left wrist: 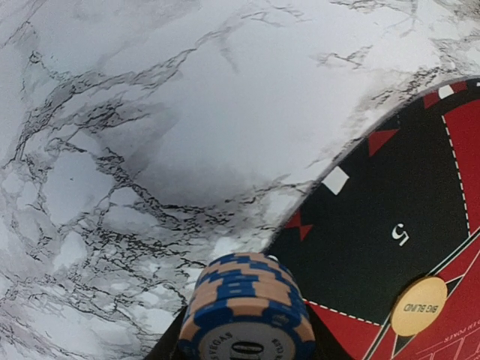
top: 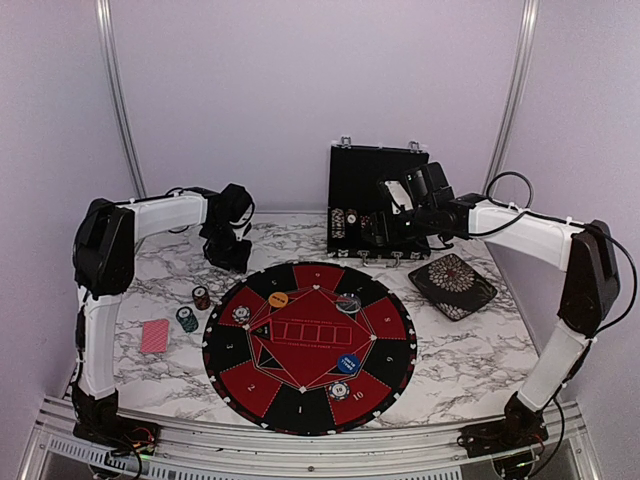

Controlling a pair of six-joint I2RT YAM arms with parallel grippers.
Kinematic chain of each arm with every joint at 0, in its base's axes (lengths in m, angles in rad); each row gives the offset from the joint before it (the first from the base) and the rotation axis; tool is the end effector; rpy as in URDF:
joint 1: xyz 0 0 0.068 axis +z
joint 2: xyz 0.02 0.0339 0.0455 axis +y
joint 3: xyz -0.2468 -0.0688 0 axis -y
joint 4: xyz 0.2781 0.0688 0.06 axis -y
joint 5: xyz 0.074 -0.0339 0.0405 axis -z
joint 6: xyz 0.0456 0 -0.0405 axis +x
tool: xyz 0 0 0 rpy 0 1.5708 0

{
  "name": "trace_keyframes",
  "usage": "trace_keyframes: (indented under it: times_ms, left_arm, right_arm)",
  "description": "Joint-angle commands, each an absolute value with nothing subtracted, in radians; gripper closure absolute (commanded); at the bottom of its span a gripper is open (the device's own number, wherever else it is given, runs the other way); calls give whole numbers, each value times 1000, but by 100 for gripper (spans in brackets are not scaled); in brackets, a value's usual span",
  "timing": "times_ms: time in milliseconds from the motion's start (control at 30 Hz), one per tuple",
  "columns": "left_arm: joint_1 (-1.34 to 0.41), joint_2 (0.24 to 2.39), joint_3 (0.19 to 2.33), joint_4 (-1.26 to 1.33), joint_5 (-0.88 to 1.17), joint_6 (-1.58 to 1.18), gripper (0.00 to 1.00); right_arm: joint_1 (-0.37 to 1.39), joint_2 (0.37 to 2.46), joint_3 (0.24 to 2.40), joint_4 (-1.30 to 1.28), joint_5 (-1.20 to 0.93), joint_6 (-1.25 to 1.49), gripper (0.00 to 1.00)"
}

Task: Distribute texas hold em gaming equipment
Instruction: Place the poker chips pile on the poker table mat.

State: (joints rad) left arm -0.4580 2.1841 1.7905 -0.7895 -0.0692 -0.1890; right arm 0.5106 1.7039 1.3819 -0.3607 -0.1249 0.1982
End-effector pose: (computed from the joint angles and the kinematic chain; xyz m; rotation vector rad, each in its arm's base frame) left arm 0.4383 -0.2125 0.1535 0.3504 2.7289 -0.0814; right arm 0.3707 0.2142 0.2518 -0.4251 2.2600 0.5143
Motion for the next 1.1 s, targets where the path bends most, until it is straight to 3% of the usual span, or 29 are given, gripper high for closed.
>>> trace_keyframes:
  times_ms: [0,1067]
  left_arm:
    - [-496,2201,1847,-835,-71,-186,65]
    - [-842,2286,2012,-874,-32,-303,65]
  right_arm:
    - [500,1689,1385,-371,-97,207,32]
    - [484,1495,1110,-343,-5,256,32]
